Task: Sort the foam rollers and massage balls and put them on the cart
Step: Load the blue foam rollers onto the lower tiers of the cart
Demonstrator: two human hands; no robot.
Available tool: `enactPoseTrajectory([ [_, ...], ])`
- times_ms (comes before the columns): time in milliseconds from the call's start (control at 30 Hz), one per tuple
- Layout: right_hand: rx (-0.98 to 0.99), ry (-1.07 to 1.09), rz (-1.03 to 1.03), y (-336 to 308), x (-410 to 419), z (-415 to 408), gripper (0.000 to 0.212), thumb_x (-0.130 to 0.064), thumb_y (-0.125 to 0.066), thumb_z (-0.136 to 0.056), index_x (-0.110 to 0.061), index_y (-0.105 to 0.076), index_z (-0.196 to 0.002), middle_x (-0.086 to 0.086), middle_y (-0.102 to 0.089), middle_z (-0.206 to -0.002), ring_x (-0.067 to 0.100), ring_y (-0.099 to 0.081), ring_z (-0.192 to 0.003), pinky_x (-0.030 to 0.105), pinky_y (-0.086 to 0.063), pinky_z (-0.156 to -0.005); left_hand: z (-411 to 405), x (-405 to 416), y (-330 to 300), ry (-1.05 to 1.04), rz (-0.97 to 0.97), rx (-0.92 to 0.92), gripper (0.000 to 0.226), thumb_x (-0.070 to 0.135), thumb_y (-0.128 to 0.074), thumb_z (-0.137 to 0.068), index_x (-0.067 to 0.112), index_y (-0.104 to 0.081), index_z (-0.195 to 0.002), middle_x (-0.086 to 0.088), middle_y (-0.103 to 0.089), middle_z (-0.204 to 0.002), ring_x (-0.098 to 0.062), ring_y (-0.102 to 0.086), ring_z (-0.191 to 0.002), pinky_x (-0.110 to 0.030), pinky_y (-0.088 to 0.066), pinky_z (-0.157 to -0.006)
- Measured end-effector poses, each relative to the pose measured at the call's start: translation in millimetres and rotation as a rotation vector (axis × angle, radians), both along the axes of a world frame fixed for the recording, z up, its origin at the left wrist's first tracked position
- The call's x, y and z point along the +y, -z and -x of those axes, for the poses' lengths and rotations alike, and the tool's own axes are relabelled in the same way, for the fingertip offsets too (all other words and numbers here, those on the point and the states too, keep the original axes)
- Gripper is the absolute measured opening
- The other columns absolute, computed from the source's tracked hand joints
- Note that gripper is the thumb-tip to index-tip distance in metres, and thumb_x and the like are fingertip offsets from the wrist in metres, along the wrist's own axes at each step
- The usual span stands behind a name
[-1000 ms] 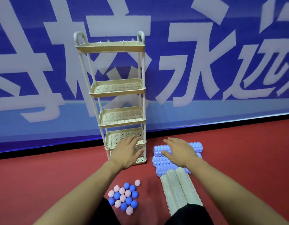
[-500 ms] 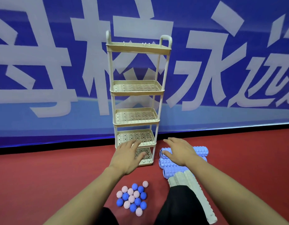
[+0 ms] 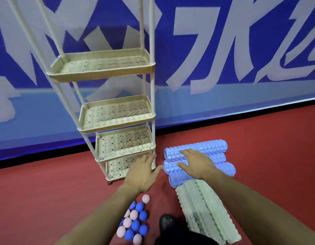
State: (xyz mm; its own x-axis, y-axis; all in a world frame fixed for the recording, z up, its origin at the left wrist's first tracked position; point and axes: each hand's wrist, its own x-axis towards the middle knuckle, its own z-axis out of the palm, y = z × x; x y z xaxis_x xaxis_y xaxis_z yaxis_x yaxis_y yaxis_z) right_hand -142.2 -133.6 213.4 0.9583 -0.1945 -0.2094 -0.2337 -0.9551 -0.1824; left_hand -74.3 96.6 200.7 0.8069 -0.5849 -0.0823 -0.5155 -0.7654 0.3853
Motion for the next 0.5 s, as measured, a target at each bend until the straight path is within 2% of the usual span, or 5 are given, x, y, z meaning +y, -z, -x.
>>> enactPoseTrajectory([
  [133, 0.031, 0.057, -0.079, 89, -58, -49, 0.060, -0.053, -0.048, -0.099, -0.027, -0.037, -0.152, -0.005, -0.043, -0.154, 0.020, -0.043, -0.139, 0.037, -0.037, -0.111, -55, -71, 103, -0.133, 0.113, 0.329, 0.062, 0.054, -0.049, -0.100, 0.017, -0.043, -0.150, -0.007, -0.048, -0.151, -0.022, -0.046, -0.139, -0.031, -0.033, -0.114],
  [267, 0.066, 0.053, -0.085, 177, -97, -81, 0.065, -0.055, -0.046, -0.099, -0.030, -0.028, -0.156, -0.003, -0.027, -0.163, 0.019, -0.032, -0.147, 0.034, -0.028, -0.115, -106, -134, 199, -0.256, 0.175, 0.538, 0.068, 0.048, -0.058, -0.098, 0.013, -0.036, -0.152, -0.009, -0.045, -0.154, -0.023, -0.046, -0.139, -0.029, -0.034, -0.112],
  [333, 0.064, 0.056, -0.092, 212, -111, -93, 0.067, -0.056, -0.046, -0.099, -0.031, -0.025, -0.157, -0.005, -0.019, -0.166, 0.017, -0.025, -0.150, 0.032, -0.023, -0.118, -131, -160, 238, -0.261, 0.181, 0.524, 0.074, 0.043, -0.066, -0.094, 0.012, -0.034, -0.152, -0.011, -0.043, -0.153, -0.025, -0.045, -0.139, -0.031, -0.035, -0.110],
  [400, 0.040, 0.076, -0.099, 241, -122, -102, 0.069, -0.057, -0.046, -0.098, -0.031, -0.024, -0.158, -0.005, -0.016, -0.167, 0.015, -0.021, -0.151, 0.030, -0.019, -0.119, -158, -184, 271, -0.174, 0.130, 0.397, 0.081, 0.042, -0.073, -0.088, 0.012, -0.034, -0.152, -0.011, -0.037, -0.153, -0.028, -0.038, -0.142, -0.035, -0.032, -0.115],
  [500, -0.003, 0.119, -0.119, 274, -136, -110, 0.070, -0.058, -0.046, -0.098, -0.033, -0.022, -0.158, -0.007, -0.014, -0.167, 0.015, -0.017, -0.152, 0.029, -0.015, -0.121, -193, -216, 307, 0.019, -0.023, 0.233, 0.103, 0.056, -0.075, -0.080, 0.014, -0.022, -0.158, -0.007, -0.019, -0.164, -0.027, -0.019, -0.151, -0.040, -0.024, -0.120],
])
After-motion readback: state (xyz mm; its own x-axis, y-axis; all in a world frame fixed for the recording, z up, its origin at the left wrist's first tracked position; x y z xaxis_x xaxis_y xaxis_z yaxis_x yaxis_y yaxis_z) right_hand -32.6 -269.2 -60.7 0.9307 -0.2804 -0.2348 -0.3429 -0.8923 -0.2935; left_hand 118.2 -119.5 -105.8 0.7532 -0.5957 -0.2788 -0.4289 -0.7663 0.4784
